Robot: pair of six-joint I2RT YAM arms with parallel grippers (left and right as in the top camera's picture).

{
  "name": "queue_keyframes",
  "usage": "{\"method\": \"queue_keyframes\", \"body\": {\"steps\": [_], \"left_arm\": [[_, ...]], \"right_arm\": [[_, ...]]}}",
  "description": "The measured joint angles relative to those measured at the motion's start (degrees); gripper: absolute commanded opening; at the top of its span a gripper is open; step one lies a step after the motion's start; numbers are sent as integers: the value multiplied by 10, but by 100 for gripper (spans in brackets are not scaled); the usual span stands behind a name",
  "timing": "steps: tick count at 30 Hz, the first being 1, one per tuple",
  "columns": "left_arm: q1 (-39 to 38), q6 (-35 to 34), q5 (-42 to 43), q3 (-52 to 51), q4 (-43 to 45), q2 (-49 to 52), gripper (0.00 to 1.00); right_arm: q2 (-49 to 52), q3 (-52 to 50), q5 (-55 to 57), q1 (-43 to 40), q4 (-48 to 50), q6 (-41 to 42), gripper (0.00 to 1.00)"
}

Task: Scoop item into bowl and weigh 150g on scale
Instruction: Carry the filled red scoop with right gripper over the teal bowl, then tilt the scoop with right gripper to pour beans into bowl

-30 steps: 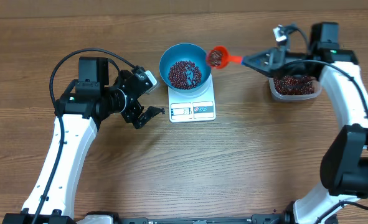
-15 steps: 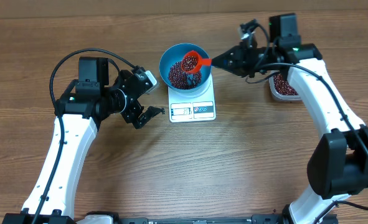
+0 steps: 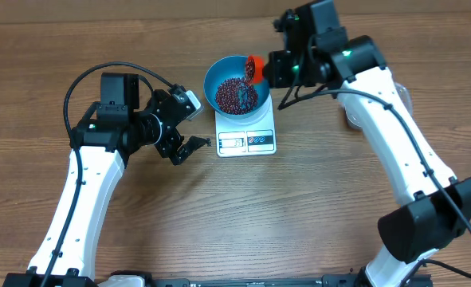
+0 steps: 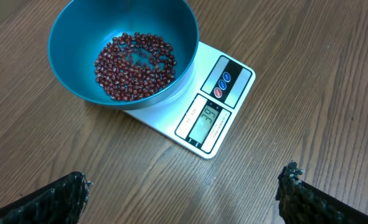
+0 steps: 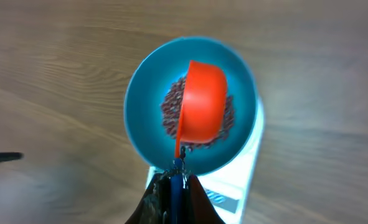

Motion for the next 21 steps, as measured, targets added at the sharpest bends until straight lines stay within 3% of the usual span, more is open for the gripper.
{"method": "queue_keyframes", "body": {"steps": [11,21], "left_arm": [[0,0,0,0,0,0,100],[0,0,0,0,0,0,100]], "right_arm": [[0,5,206,86,-7,-108,4],[0,5,255,111,-6,-164,4]]}}
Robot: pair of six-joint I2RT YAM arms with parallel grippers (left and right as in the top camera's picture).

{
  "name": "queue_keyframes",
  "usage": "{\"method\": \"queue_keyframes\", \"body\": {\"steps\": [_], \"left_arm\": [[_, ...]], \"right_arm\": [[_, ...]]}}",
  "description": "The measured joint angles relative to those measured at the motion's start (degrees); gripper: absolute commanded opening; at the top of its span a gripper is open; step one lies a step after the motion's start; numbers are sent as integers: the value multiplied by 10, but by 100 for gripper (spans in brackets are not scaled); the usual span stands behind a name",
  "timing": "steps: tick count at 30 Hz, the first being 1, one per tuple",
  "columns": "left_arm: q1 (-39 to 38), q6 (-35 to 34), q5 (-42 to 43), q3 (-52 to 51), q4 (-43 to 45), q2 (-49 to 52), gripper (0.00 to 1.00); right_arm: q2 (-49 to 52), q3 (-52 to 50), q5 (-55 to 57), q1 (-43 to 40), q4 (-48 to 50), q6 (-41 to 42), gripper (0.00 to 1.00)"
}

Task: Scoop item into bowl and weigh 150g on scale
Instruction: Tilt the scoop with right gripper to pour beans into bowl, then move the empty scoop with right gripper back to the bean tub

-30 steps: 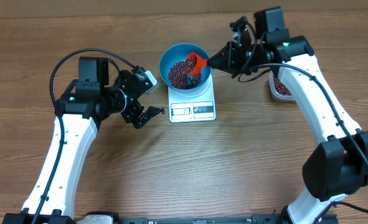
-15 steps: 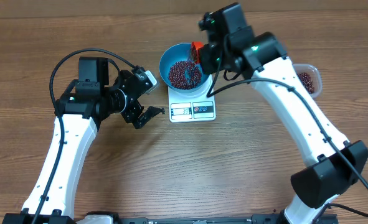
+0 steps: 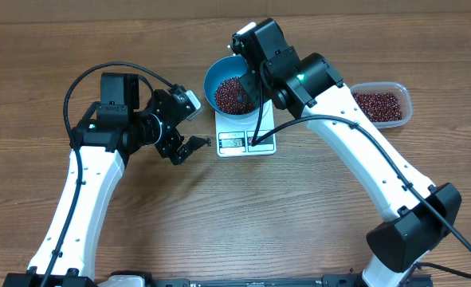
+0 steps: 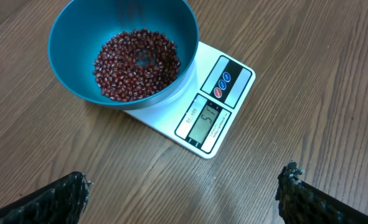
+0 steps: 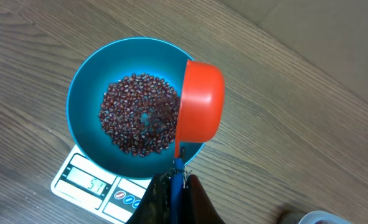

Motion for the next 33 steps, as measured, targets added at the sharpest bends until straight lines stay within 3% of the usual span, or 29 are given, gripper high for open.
{"method": "queue_keyframes", "body": {"steps": [9,15,25,33], "left_arm": [[0,0,0,0,0,0,100],[0,0,0,0,0,0,100],[0,0,0,0,0,0,99],[0,0,0,0,0,0,100]], "right_arm": [[0,0,-28,-7,0,-5,4],[-10,0,-104,-62,-15,11,4],[-97,1,-203,-275,-114,29,4],[-106,1,-267,-436,-174,-4,4]]}}
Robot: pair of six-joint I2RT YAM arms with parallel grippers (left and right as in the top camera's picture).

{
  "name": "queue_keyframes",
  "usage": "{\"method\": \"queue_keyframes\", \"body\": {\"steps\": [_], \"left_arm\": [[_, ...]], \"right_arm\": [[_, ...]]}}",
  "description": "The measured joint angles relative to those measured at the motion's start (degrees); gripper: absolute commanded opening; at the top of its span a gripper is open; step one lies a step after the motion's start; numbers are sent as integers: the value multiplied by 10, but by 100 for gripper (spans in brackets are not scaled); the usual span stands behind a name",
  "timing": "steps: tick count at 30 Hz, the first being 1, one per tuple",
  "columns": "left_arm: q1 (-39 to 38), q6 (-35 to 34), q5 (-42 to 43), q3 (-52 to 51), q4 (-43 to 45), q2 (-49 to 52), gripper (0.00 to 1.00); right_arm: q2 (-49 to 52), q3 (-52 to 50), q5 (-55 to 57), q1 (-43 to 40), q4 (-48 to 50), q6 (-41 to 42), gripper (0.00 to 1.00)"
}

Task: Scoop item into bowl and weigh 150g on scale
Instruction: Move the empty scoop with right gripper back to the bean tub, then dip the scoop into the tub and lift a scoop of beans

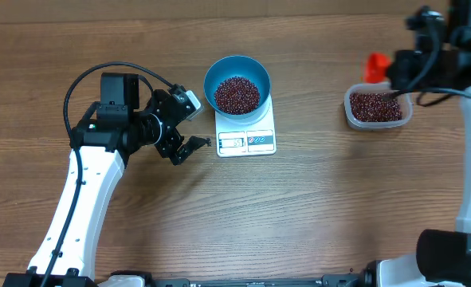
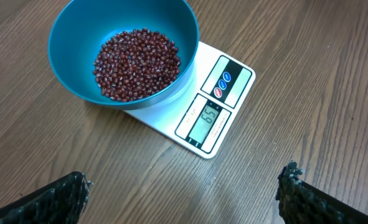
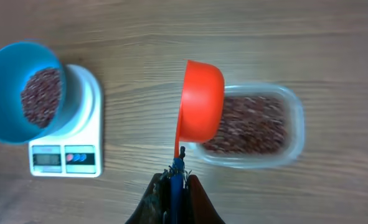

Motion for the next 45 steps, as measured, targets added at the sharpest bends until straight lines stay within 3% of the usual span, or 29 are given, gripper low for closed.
{"method": "queue_keyframes", "body": {"steps": [9,21,34,45], "left_arm": [[0,0,0,0,0,0,99],[0,0,0,0,0,0,100],[0,0,0,0,0,0,100],[0,0,0,0,0,0,100]], "right_arm": [[7,-79,-17,-84,29,-16,4],[76,-171,-22,-85,109,-30,4],[80,-257,-93,-85,203,-32,4],[80,-273,-164,-99,209,-31,4]]}}
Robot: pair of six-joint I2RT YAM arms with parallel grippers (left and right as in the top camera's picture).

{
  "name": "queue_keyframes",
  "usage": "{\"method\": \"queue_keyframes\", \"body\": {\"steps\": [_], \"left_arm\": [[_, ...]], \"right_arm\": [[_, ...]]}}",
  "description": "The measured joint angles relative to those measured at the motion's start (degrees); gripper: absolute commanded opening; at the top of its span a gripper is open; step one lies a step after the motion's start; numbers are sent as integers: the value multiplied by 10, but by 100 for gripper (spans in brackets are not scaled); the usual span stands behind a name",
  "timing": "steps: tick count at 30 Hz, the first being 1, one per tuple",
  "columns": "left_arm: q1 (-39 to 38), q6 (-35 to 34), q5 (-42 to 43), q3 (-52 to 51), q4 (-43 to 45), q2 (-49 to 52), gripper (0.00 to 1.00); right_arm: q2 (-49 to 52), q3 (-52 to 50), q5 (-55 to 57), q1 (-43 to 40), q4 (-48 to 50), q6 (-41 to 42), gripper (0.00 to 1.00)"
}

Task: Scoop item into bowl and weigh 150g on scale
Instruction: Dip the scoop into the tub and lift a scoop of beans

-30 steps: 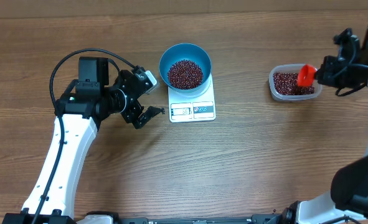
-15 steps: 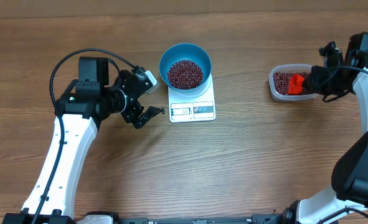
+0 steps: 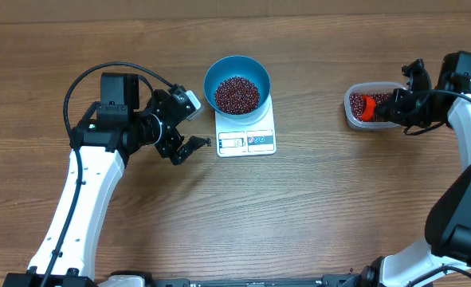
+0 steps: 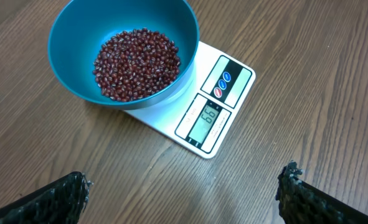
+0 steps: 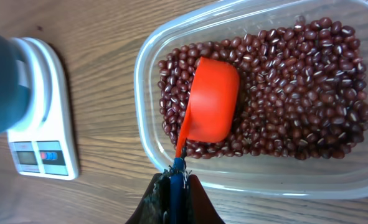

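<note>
A blue bowl point(image 3: 237, 82) point(image 4: 122, 53) of red beans stands on the white scale point(image 3: 247, 140) point(image 4: 212, 115), whose display reads about 66. At the far right a clear tub point(image 3: 376, 107) point(image 5: 258, 99) holds more red beans. My right gripper point(image 5: 178, 171) point(image 3: 396, 105) is shut on the blue handle of an orange scoop point(image 5: 213, 107) point(image 3: 366, 107), whose cup lies tipped on its side in the tub's beans. My left gripper point(image 4: 182, 190) point(image 3: 189, 147) hangs open over bare wood, left of the scale.
The wooden table point(image 3: 299, 207) carries nothing else. The tub sits close to the right edge of the overhead view.
My right gripper has come down with the orange scoop, from above the tub's left side to resting in the beans inside the tub. The scale went from about 65 to 66. Left arm unmoved.
First my right gripper held the scoop tipped over the blue bowl, scale near 39. Then beans were still falling and it read about 51. Later the scoop hung by the tub with the scale at 65. Now the scoop is in the tub's beans.
</note>
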Motion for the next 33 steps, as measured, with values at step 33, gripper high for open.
{"method": "queue_keyframes", "body": {"steps": [33], "left_arm": [[0,0,0,0,0,0,99]], "right_arm": [[5,-5,-363,-203,-53,21,4]]}}
